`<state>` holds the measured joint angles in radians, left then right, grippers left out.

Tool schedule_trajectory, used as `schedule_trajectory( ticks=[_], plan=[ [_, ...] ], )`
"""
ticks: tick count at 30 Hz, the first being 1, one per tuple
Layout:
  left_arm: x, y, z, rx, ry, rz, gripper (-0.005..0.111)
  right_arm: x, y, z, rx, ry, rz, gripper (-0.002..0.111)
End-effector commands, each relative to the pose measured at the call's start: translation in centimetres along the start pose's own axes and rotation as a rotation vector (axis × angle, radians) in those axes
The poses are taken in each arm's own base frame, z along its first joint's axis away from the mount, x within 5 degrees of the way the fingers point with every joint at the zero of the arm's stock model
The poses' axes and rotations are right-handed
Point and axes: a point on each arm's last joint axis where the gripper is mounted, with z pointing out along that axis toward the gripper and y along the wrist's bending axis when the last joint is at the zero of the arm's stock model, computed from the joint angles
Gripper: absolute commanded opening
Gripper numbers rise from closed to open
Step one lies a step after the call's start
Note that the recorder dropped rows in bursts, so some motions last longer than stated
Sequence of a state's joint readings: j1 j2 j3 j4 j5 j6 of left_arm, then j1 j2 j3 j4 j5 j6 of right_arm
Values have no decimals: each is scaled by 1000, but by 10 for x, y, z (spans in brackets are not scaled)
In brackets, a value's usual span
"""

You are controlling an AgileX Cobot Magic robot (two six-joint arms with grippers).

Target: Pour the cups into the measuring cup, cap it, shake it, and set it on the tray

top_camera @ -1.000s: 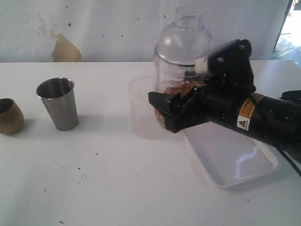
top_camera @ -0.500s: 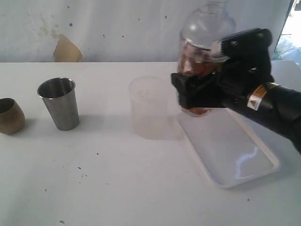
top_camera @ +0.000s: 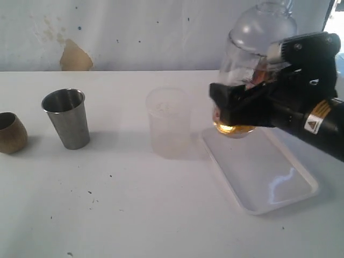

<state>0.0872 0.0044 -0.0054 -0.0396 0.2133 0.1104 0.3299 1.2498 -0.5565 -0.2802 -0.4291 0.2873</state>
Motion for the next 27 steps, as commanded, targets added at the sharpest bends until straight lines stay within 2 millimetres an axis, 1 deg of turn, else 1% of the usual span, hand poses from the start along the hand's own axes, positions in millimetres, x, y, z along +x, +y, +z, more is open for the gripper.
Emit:
schedule_trajectory(
  ticks=[1,2,3,6,10,12,16,20,24,27],
  plan=[
    [1,0,0,-1,-10,3,1,-18,-8,-1,66,-129,44,0],
    [1,0,0,-1,-10,3,1,-17,-14,0,96,-124,33,0],
    [1,0,0,-1,-10,3,1,-16,-14,1,90,-108,-7,0],
    [1,0,0,-1,-10,3,1,-11,-11,3,54,-60,-97,0],
    [1,0,0,-1,-10,3,1,-12,-24,10,104,-17,-166,0],
    [1,0,0,-1,-10,3,1,-12,-36,17,140,22,-216,0],
    [1,0,0,-1,-10,3,1,-12,-50,33,176,130,-313,0],
    [1,0,0,-1,-10,3,1,-15,-55,48,159,190,-555,0],
    [1,0,0,-1,-10,3,1,-17,-60,59,153,235,-618,0],
    [1,0,0,-1,-10,3,1,-13,-63,71,138,271,-687,0]
  ],
)
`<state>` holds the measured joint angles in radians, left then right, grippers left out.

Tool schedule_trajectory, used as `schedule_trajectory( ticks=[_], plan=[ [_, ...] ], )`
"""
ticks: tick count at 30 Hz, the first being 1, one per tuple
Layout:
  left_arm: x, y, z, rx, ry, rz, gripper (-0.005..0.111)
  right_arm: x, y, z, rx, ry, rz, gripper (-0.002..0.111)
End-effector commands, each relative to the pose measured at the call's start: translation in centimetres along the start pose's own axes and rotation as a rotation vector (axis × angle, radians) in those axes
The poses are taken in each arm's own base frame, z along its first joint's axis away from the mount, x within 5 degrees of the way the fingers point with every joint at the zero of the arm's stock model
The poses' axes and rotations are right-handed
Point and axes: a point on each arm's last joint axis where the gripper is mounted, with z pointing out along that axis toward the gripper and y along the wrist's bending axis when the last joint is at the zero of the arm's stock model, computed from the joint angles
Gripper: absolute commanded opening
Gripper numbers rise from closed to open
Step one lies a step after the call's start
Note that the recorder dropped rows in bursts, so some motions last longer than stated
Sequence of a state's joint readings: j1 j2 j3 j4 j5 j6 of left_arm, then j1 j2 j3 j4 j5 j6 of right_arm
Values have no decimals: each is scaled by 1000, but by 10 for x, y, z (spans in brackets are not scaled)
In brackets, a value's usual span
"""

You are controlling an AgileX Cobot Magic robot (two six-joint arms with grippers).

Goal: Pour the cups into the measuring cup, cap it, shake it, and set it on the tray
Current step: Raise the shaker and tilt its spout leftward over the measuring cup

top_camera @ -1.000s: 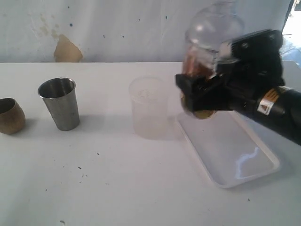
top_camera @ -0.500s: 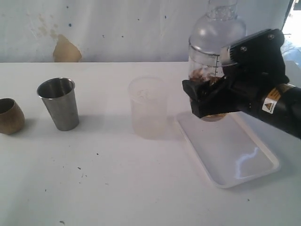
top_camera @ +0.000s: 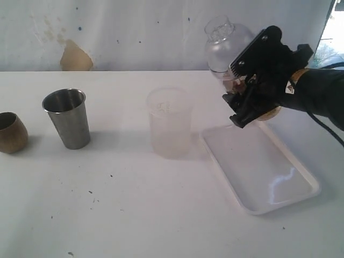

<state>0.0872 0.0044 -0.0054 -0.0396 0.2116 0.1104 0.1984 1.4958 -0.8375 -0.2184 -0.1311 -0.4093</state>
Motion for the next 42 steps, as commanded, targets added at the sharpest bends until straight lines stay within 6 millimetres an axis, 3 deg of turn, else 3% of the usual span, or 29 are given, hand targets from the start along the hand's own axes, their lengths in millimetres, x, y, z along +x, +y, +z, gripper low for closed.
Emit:
schedule_trajectory(
  ticks=[1,8,14,26,35,42],
  plan=[
    [1,0,0,-1,-9,3,1,-8,-10,15,28,-29,-102,0],
    [1,0,0,-1,-9,3,1,0,-6,50,-12,25,-198,0],
    [1,0,0,-1,-9,3,1,0,-7,69,-24,41,-272,0],
    [1,0,0,-1,-9,3,1,1,-18,82,-13,58,-395,0],
    [1,0,0,-1,-9,3,1,3,-26,81,3,57,-645,0],
    [1,0,0,-1,-9,3,1,0,-27,82,31,28,-707,0]
  ],
)
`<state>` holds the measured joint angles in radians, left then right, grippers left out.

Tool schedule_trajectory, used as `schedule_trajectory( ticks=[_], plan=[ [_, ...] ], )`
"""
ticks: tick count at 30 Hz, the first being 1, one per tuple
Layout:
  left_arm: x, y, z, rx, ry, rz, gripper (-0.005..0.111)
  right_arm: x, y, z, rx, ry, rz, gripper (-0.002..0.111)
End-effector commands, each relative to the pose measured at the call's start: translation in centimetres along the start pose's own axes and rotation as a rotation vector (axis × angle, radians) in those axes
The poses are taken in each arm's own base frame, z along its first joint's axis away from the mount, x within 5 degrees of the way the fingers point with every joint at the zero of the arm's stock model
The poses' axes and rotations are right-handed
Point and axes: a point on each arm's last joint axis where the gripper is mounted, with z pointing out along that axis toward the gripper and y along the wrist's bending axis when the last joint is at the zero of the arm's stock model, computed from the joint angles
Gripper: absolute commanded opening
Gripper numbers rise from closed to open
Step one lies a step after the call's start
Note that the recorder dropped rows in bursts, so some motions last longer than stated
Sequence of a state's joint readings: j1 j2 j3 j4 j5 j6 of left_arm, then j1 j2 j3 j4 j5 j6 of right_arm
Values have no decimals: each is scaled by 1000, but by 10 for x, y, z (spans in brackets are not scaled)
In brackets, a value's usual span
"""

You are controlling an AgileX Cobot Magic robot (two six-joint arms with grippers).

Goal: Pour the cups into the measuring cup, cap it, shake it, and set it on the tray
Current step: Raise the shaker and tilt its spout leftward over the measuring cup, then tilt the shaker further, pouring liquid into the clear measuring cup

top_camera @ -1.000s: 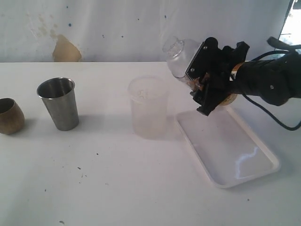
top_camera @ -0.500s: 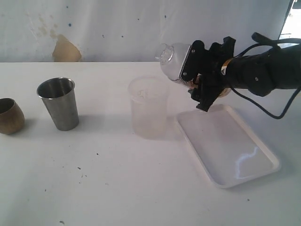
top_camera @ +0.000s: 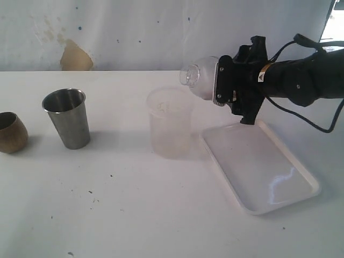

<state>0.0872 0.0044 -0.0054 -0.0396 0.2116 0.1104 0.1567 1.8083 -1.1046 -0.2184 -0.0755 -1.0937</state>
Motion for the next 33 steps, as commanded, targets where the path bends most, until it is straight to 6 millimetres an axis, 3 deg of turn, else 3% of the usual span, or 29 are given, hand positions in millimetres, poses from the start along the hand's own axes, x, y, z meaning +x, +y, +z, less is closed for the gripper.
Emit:
schedule_trajectory(
  ticks=[1,16,26,33],
  plan=[
    [1,0,0,-1,-9,3,1,-3,-16,-5,105,-35,-58,0],
    [1,0,0,-1,-9,3,1,-7,-25,-6,195,-56,-232,0],
    [1,0,0,-1,-9,3,1,5,-32,2,229,-33,-194,0],
    [1,0,0,-1,-9,3,1,2,-37,1,302,-47,-267,0]
  ],
)
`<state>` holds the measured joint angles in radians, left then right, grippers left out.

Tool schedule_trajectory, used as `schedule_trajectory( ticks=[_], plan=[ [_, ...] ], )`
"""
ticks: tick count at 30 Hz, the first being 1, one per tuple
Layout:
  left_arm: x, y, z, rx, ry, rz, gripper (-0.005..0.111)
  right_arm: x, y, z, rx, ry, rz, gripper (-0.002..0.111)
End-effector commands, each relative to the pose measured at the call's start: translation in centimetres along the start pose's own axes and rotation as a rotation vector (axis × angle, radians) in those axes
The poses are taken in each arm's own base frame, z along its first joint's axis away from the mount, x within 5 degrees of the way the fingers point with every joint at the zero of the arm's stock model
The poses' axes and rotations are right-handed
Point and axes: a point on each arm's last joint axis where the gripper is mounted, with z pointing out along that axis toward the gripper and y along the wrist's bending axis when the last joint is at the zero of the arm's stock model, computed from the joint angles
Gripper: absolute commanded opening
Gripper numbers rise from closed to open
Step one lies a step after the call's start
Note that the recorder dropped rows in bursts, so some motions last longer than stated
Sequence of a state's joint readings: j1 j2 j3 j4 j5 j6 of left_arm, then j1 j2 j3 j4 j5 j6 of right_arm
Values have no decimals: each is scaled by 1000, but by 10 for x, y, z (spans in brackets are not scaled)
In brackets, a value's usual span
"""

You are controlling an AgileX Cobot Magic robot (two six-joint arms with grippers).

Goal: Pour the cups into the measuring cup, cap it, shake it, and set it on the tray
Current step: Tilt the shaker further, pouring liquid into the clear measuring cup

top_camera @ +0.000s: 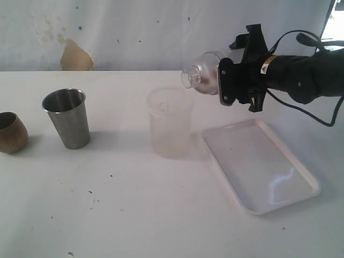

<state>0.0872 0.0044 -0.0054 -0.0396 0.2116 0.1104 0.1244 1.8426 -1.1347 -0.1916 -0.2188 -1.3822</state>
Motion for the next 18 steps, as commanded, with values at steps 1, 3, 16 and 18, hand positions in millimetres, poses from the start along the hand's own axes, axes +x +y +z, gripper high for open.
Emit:
schedule_trajectory(
  ticks=[1,3,16,18],
  plan=[
    [1,0,0,-1,-9,3,1,0,-27,-5,191,-16,-21,0],
    [1,0,0,-1,-9,3,1,0,-30,-5,209,-18,-21,0],
    [1,0,0,-1,-9,3,1,-1,-35,-6,266,-10,-152,0],
    [1,0,0,-1,-9,3,1,-1,-35,-6,268,-7,-171,0]
  ],
)
